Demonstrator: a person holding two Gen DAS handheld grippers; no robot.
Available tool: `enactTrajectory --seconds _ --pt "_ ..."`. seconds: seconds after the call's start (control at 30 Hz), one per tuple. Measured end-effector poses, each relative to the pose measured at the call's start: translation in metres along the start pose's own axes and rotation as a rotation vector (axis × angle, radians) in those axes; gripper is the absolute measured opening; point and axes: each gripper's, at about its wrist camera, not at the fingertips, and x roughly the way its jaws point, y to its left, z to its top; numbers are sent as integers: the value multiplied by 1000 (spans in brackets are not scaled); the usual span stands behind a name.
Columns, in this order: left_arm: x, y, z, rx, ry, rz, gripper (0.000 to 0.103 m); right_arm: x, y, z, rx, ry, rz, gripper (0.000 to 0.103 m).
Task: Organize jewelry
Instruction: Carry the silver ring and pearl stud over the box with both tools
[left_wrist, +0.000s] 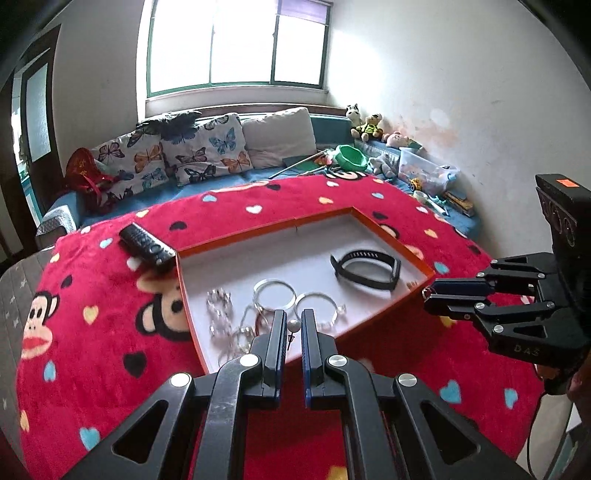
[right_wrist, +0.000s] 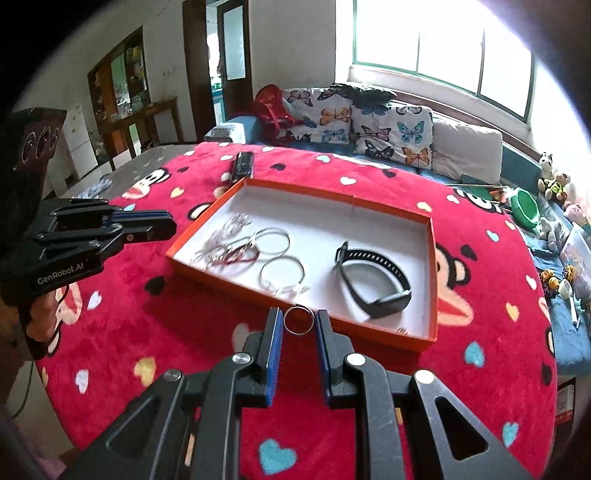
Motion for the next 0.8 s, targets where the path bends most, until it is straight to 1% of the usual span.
enactTrajectory --seconds 0.17,0.3,0.43,0.53,0.8 --pt "19 10 14 -7 24 15 7 9 -14 13 35 -5 9 20" --pt "34 17 15 -8 47 17 7 18 -20 19 54 1 15 20" --pt "47 21 15 -25 65 -7 7 29 -24 21 67 15 24 20" --pt "55 19 13 -15 72 -25 7 36 -23 20 66 29 32 20" --pt "88 13 7 -4 134 -51 7 55 -24 21 62 71 44 20"
